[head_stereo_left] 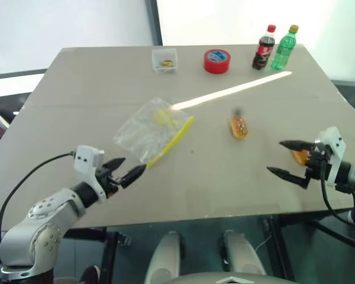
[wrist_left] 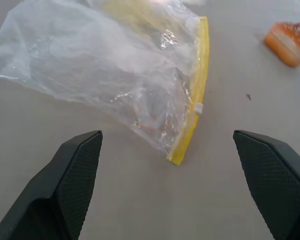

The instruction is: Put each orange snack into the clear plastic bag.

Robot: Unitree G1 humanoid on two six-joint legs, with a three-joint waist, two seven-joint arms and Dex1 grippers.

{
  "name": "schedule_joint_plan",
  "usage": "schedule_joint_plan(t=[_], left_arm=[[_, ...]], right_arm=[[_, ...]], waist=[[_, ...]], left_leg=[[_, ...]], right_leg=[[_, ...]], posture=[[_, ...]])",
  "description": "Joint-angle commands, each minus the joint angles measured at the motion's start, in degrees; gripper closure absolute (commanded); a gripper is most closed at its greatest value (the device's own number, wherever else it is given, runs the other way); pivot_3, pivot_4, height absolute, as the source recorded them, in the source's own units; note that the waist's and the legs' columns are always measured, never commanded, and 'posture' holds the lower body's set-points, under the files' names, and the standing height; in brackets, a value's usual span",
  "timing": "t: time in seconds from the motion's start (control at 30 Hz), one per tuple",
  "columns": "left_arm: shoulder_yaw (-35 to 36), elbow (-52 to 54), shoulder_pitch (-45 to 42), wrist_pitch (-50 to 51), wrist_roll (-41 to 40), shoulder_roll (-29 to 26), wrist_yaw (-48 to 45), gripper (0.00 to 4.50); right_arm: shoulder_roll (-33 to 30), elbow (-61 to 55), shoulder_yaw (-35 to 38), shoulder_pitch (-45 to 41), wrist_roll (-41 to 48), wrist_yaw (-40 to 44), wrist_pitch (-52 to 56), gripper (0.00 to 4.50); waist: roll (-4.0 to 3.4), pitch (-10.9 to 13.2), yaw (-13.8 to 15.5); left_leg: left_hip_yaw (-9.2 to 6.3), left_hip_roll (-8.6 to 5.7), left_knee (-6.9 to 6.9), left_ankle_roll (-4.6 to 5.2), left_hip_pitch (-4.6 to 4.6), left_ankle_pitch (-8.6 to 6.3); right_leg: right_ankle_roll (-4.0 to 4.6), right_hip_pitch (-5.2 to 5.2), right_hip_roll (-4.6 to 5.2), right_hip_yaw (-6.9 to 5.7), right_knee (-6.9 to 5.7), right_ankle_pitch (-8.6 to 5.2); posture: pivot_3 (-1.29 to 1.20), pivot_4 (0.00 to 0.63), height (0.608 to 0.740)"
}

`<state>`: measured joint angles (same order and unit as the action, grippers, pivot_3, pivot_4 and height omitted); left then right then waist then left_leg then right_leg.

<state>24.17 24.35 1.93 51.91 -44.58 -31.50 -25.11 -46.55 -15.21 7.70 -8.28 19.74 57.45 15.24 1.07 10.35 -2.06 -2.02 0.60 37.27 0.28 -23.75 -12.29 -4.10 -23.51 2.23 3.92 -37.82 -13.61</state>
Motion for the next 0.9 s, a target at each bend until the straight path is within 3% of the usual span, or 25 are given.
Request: schedule_joint_plan(t=[0.03,0.37,0.67,0.9], left_arm=[[0.55,-1.21,-3.87,5.58,-4.04,1.79,4.85,0.07],[3.33,-10.58,-15.10,10.07,-4.94,10.90,19.43,0.07],[-7.36,-22.41,-22.72,7.51,6.93,8.60,20.42,0.07],[-10.55,-28.63,-24.64,4.19,12.97,6.79,18.80,0.07]], right_arm=[[-0.47,-2.54,-1.42,-3.03,-0.95,-0.17,-1.36,0.02],[-0.13,-3.03,-2.43,-6.06,-0.57,-0.80,-0.41,0.02],[1.78,-4.06,-3.77,-8.13,0.74,-0.67,-0.47,0.02],[5.19,-8.52,-4.00,-11.47,8.48,-0.97,4.20,0.02]], waist=[[0.00,0.00,0.10],[0.04,-0.03,0.58],[-0.15,-0.30,0.71],[-0.20,-0.38,0.36]], left_leg=[[0.00,0.00,0.00,0.00,0.00,0.00],[-0.04,-0.05,0.03,0.00,0.02,0.01],[0.00,-0.07,0.05,-0.01,0.13,0.01],[0.00,-0.04,-0.13,-0.01,1.04,0.00]], right_leg=[[0.05,0.00,0.00,0.00,-0.01,0.03],[0.16,0.03,0.01,0.00,-0.04,0.10],[0.15,0.11,-0.01,0.03,-0.08,0.10],[0.17,0.95,-0.03,0.04,0.03,-0.18]], posture=[[0.00,0.150,0.740],[0.00,0.150,0.740],[0.00,0.150,0.740],[0.00,0.150,0.740]])
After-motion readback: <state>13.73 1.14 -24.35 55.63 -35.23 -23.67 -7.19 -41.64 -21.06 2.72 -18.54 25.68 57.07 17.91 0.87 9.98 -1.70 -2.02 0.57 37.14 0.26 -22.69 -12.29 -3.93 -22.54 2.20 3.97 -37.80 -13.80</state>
